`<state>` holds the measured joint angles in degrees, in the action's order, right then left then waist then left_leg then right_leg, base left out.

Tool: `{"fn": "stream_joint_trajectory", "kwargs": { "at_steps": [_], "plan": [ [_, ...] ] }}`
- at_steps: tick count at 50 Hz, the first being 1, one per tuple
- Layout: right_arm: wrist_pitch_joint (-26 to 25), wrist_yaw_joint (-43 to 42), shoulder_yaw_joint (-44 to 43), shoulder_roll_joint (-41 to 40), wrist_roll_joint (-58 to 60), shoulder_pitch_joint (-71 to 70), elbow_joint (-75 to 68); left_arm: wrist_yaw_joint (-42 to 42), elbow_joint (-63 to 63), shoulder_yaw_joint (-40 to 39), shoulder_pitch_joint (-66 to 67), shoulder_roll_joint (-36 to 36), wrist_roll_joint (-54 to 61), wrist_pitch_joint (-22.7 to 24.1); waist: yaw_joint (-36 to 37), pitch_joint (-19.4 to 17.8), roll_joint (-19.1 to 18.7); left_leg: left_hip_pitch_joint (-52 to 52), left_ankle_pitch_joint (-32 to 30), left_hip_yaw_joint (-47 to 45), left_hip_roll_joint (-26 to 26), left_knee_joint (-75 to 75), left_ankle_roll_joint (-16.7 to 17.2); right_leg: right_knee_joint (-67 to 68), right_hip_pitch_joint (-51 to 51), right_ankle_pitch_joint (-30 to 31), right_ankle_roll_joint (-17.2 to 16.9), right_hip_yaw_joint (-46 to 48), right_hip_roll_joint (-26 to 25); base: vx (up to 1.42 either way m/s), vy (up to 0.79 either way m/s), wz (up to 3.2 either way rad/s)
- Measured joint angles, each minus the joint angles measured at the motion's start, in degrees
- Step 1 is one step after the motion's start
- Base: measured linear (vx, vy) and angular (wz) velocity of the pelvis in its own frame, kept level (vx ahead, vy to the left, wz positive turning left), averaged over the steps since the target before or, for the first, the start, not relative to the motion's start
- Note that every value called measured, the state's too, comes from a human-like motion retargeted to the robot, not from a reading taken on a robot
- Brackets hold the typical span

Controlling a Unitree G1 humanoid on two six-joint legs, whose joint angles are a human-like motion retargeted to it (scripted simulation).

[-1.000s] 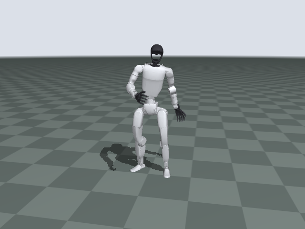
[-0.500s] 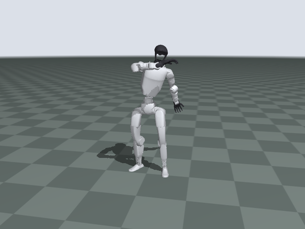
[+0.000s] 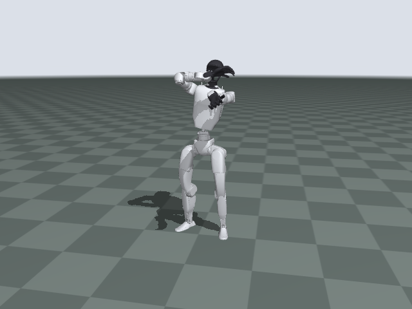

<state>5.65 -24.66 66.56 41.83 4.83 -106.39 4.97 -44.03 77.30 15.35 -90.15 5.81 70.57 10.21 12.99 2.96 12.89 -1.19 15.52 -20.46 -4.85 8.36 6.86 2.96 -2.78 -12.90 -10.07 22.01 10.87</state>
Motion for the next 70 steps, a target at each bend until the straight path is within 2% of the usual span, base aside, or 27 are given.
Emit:
{"fn": "stream_joint_trajectory", "kwargs": {
  "at_steps": [3, 7, 12, 18, 24, 29, 33, 36, 40, 45, 52, 58, 65, 70],
  "plan": [
    [-0.15, 0.94, 0.22, 1.04, 0.12, -0.68, -0.09, 4.24, -1.1, 0.26, 1.92, -1.49, 0.84, -0.07, 0.63, -0.37, -0.51, -0.05, 0.19, 0.15, 0.15, 0.18, 0.16, 0.0, -0.2, -0.02, -0.06, 0.06, 0.16, 0.0, 0.0, 0.0],
    [0.89, 3.75, -0.01, 2.38, 1.48, -0.43, -0.26, 17.05, -5.8, -0.36, 12.73, -3.29, 3.92, 1.94, 1.38, -1.14, -0.83, 0.11, 0.4, 1.19, 0.33, 0.49, 0.62, 0.02, -0.83, -0.33, 0.42, 1.03, 0.33, 0.0, 0.02, 0.19],
    [4.0, 7.61, -0.85, 3.07, 3.5, 1.09, 0.13, 35.6, -13.32, -1.37, 37.21, -2.22, 2.96, 2.91, 1.88, -1.99, -0.88, 0.62, 0.25, 2.84, 0.43, 0.68, 1.24, 0.08, -1.43, -0.66, 0.88, 2.53, 0.37, 0.01, 0.01, 0.29],
    [7.05, 9.02, -1.35, 3.98, 4.51, 1.79, 1.51, 46.66, -12.94, -5.07, 70.76, 5.94, -1.11, 0.17, 3.76, -4.32, 0.28, 1.27, 0.25, 3.89, 0.33, 1.07, 1.02, -0.03, -1.62, -1.16, 1.32, 3.43, 0.32, 0.01, 0.0, 0.07],
    [9.1, 8.09, -0.32, 7.47, 5.48, 1.41, 2.31, 52.34, 0.72, -14.96, 98.13, 17.89, -8.57, -3.85, 8.79, -7.71, 2.01, 1.1, 0.21, 3.95, 0.9, 0.43, -0.4, -0.4, -1.88, -1.53, 0.61, 4.07, 0.65, 0.03, -0.02, 0.05],
    [10.8, 7.54, 1.26, 11.38, 5.63, 1.55, 1.09, 53.97, 8.43, -30.42, 116.25, 27.0, -16.12, -3.72, 13.74, -10.06, 2.67, 1.0, 0.19, 4.61, 1.09, 0.22, -1.61, -0.68, -2.52, -1.57, -0.3, 5.2, 0.73, 0.05, -0.04, 0.19],
    [11.25, 5.94, 2.42, 13.7, 5.34, 1.89, -0.91, 48.13, 11.32, -42.98, 125.27, 31.56, -17.19, -2.61, 16.87, -11.12, 2.7, 0.9, 0.13, 5.07, 1.22, 0.06, -2.39, -0.88, -3.08, -1.48, -0.73, 6.04, 0.77, 0.03, -0.02, 0.15],
    [11.15, 4.13, 2.24, 13.34, 5.06, 2.26, -2.75, 40.33, 12.87, -47.25, 127.79, 32.25, -16.71, -1.55, 17.54, -11.37, 2.86, 0.67, 0.08, 5.02, 1.24, -0.04, -2.84, -0.92, -3.33, -1.48, -0.77, 6.05, 0.79, 0.0, 0.0, 0.0],
    [10.35, 2.28, 0.9, 10.86, 5.03, 2.9, -4.76, 31.64, 13.62, -45.82, 125.37, 29.73, -14.7, -1.25, 16.66, -10.85, 3.36, 0.09, 0.14, 4.21, 1.13, -0.27, -3.22, -0.86, -3.3, -1.63, -0.49, 5.14, 0.75, 0.0, -0.01, -0.12],
    [9.16, 1.6, -0.69, 7.23, 5.53, 4.01, -4.96, 25.85, 12.47, -37.36, 113.27, 23.05, -10.24, -0.91, 13.56, -8.54, 3.91, -0.88, 0.37, 2.38, 0.85, -0.69, -3.06, -0.71, -2.83, -1.99, 0.19, 3.13, 0.55, 0.0, -0.02, -0.35],
    [7.04, 0.99, -1.47, 3.67, 5.96, 7.13, -3.53, 12.14, 10.29, -20.6, 81.71, 11.14, -3.67, 1.63, 7.24, -2.65, 2.26, -1.48, 0.41, 0.89, 0.64, -0.75, -1.82, -0.56, -2.39, -2.23, 1.18, 1.58, 0.39, -0.01, 0.0, -0.19],
    [4.25, 1.07, -0.52, 2.87, 5.23, 7.99, -2.59, 0.98, 1.3, -11.15, 49.41, 2.33, -2.63, 3.49, 3.26, 1.1, -0.18, -1.48, 0.29, 0.53, 0.42, -0.41, -0.83, -0.43, -2.24, -1.92, 1.68, 1.25, 0.26, 0.0, 0.0, 0.0],
    [1.99, -0.18, 0.74, 2.2, 3.95, 5.8, -1.8, -2.89, -0.33, -2.75, 18.06, 0.75, -3.64, 1.84, 0.83, 3.1, -2.38, -1.84, 0.3, -0.8, 0.05, -0.5, -0.61, -0.23, -1.57, -1.36, 1.28, -0.02, -0.04, 0.0, 0.0, -0.15],
    [1.42, -0.72, 0.23, 1.52, 3.05, 4.89, -2.41, -0.55, 3.18, 1.33, 6.71, 1.54, -3.88, 0.09, 0.31, 3.61, -3.13, -2.12, 0.44, -1.61, -0.01, -0.55, -0.69, -0.03, -1.21, -1.25, 0.76, -0.8, -0.05, 0.0, 0.0, -0.08]
  ]
}}
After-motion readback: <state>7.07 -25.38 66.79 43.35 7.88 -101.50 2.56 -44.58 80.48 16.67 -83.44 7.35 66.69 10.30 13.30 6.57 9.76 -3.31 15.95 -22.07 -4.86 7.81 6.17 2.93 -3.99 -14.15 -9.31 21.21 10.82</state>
